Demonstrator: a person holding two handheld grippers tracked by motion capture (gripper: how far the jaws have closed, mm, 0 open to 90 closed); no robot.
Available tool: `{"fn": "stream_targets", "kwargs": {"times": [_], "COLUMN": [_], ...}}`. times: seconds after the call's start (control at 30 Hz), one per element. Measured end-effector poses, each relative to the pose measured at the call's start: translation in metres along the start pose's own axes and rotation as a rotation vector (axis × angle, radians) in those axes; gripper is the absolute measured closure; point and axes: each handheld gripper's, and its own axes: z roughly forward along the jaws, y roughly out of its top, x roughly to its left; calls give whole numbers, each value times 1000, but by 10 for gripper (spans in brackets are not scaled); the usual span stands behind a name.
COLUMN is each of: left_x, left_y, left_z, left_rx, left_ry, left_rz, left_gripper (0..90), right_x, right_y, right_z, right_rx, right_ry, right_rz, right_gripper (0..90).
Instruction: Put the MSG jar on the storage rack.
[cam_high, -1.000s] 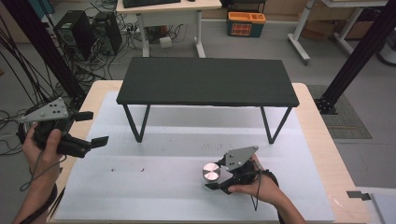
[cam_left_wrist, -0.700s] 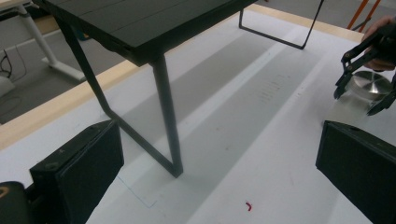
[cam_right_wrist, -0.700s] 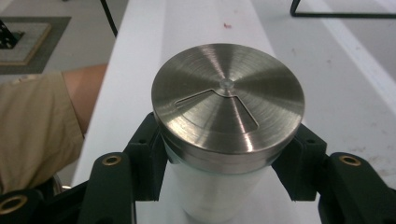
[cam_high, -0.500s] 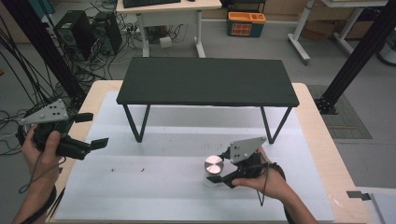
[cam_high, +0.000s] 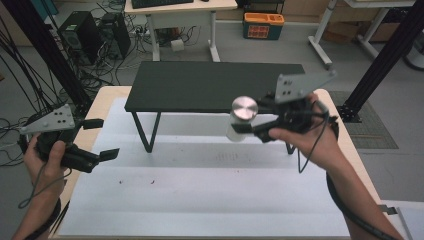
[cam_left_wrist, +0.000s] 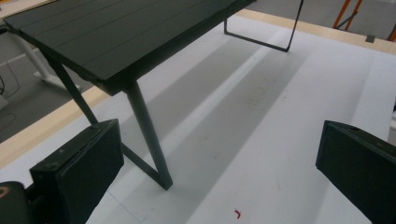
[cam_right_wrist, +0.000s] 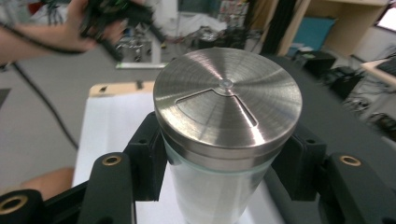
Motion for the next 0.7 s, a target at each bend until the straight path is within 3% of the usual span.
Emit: {"fn": "stream_targets", "kwargs": {"times": [0.13, 0.27, 0.3, 0.47, 0.7], "left_x": [-2, -3, -2, 0, 2], "left_y": [5, 7, 7, 6, 3], "left_z": [-1, 1, 1, 4, 5], "left_rx": [-2, 8, 7, 13, 7], "left_ry": [-10, -13, -17, -27, -32], "left_rz": [19, 30, 32, 37, 36], "left_gripper": [11, 11, 12, 11, 11], "right_x": [-14, -24, -32, -51, -73], "right_y": [33, 43, 46, 44, 30], "right_z": [-3, -1, 4, 17, 39], "right_rx": [14, 12, 13, 16, 59], "right_ry": [-82, -115, -144, -209, -255], "right_rz": [-10, -3, -6, 31, 99], "right_gripper": [429, 429, 430, 429, 429]}}
